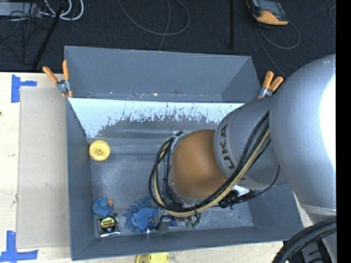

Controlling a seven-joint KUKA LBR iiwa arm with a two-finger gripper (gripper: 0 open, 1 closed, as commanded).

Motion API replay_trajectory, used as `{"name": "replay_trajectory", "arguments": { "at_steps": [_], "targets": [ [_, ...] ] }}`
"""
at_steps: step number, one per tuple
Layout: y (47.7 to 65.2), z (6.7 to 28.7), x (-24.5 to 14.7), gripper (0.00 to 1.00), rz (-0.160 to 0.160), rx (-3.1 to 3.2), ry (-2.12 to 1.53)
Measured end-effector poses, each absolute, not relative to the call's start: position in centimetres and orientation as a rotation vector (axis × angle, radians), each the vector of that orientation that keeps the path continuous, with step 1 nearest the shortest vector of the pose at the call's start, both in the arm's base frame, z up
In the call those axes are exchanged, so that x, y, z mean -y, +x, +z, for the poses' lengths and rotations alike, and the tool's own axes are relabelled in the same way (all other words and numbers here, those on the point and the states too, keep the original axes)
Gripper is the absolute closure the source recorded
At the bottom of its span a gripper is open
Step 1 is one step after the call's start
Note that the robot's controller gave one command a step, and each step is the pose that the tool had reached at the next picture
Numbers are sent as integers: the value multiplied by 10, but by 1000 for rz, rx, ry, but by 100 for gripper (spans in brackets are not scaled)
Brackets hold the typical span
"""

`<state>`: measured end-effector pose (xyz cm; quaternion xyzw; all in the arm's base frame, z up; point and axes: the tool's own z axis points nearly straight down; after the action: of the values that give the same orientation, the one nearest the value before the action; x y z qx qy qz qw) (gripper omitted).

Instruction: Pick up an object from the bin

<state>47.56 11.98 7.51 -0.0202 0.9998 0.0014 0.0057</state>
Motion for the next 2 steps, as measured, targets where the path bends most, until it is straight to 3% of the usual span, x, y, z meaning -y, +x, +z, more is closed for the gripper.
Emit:
{"name": "replay_trajectory", "arguments": {
  "at_steps": [1,2],
  "targets": [
    [482,129,-121,100,-2,-3144,-52],
    [487,121,-123,0,3,-3135,30]
  ]
}}
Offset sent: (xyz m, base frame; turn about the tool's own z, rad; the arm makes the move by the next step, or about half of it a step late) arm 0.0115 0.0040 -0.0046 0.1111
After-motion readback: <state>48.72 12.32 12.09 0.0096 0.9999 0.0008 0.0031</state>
